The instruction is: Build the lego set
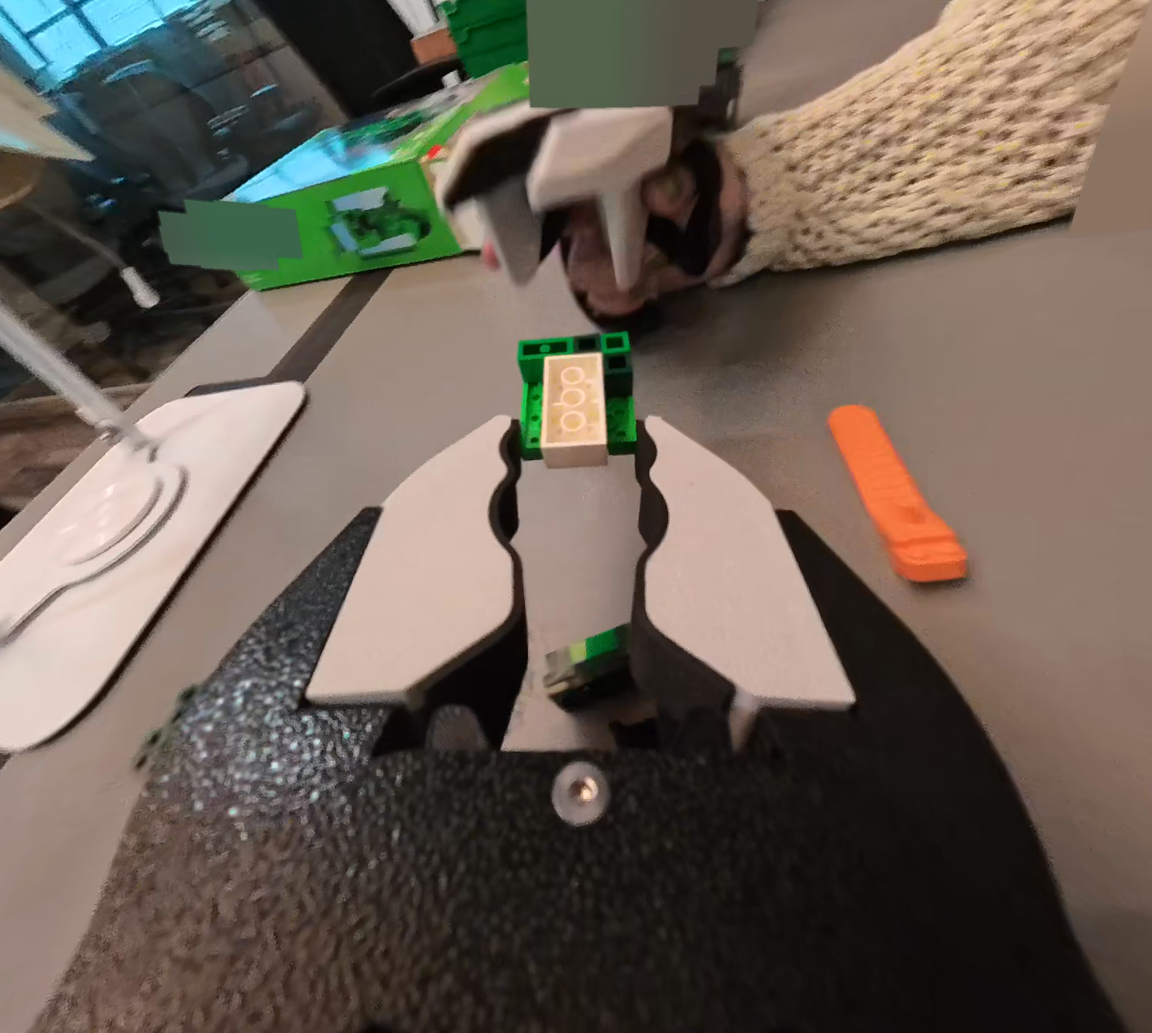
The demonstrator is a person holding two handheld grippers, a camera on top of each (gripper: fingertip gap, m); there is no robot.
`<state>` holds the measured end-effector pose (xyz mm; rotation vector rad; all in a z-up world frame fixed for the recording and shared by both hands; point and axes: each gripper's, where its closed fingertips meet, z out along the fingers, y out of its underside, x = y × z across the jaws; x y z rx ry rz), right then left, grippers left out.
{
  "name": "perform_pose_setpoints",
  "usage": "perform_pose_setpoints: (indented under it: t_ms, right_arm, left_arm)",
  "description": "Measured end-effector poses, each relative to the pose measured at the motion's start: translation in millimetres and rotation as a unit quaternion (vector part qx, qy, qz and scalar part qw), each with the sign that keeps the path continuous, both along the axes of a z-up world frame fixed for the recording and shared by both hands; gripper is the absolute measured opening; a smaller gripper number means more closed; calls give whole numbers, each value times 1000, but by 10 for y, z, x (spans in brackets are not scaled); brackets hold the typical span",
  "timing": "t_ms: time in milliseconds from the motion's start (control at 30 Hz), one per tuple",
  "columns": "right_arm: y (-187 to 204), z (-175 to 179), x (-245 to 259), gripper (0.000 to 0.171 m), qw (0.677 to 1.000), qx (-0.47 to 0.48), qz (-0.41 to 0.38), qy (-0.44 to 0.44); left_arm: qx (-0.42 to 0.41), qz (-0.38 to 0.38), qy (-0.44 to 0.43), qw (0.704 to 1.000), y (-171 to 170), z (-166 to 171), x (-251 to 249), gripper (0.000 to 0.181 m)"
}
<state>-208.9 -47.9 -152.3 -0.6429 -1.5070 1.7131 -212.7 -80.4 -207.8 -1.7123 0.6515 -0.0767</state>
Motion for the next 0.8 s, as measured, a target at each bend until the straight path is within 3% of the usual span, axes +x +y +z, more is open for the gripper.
perform_pose_setpoints:
  t_ms: [133,233,467,800]
  right_arm:
    - [507,102,-90,25,979,23,-195,50]
    - [670,44,-145,20,956,72,-280,47]
    - [650,-60,-200,0,928,172,-328,44]
    - [778,-65,-189,0,935,120,-331,24]
  left_arm:
    - [-18,73,59,995,77,-113,-202,35]
    - [-28,100,107,989,106,-185,-263,35]
    - [-40,143,129,980,120,-219,-381,35]
    - [-15,186,56,981,97,-85,-561,35]
